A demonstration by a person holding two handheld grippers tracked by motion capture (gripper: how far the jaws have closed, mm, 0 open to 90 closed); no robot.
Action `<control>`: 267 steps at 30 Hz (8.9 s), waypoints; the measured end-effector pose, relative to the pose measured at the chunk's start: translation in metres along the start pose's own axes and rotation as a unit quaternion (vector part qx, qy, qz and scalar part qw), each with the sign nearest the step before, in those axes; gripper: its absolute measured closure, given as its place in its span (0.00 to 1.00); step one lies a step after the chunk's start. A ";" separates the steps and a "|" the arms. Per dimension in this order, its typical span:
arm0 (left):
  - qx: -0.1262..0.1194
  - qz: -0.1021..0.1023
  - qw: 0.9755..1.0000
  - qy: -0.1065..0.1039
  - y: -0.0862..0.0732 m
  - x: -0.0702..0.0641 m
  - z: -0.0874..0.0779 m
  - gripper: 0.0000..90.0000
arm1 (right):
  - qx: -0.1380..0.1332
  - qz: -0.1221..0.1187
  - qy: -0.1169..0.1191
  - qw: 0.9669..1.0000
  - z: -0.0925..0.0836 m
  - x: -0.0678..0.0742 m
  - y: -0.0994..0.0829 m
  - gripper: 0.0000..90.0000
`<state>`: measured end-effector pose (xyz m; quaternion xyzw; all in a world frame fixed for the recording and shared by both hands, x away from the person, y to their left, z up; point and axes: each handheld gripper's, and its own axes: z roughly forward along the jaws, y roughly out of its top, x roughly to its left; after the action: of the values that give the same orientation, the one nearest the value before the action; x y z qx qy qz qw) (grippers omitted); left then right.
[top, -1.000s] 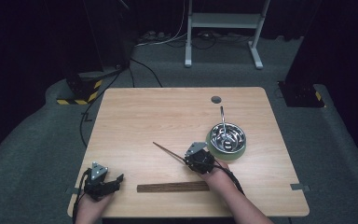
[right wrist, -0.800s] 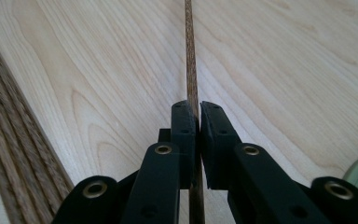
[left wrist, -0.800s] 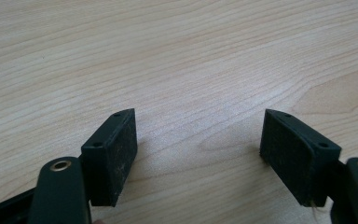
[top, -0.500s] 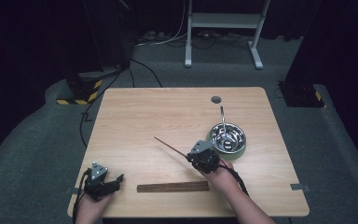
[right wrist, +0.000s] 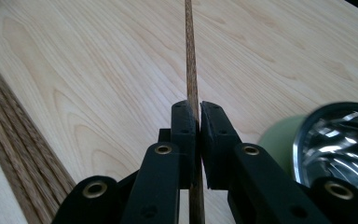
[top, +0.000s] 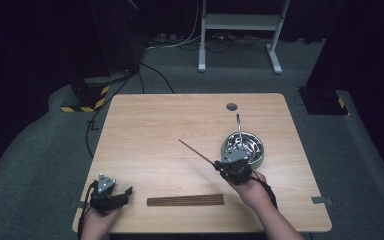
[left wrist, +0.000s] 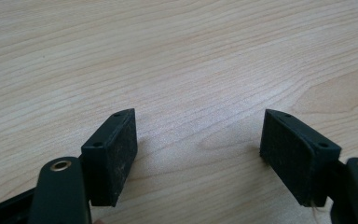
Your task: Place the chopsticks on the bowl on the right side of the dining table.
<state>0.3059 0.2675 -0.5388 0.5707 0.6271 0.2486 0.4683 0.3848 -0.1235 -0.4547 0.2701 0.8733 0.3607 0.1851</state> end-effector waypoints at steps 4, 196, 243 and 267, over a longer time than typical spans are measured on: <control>0.000 0.000 1.000 -0.002 0.000 0.000 0.000 0.30 | 0.000 0.013 -0.009 1.000 -0.008 -0.010 -0.006 0.93; -0.005 0.002 1.000 0.006 0.000 0.002 0.000 0.31 | 0.001 0.080 0.021 0.997 0.017 0.023 -0.073 0.85; 0.003 0.009 1.000 -0.007 -0.001 0.000 -0.002 0.31 | 0.061 0.002 0.046 0.997 0.056 0.025 -0.019 0.86; 0.009 0.021 1.000 -0.005 -0.001 0.001 -0.003 0.31 | 0.047 -0.003 0.077 0.996 0.059 0.023 -0.022 0.92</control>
<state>0.3033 0.2694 -0.5387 0.5889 0.6149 0.2500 0.4611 0.3901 -0.0916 -0.5127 0.2471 0.9017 0.3389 0.1053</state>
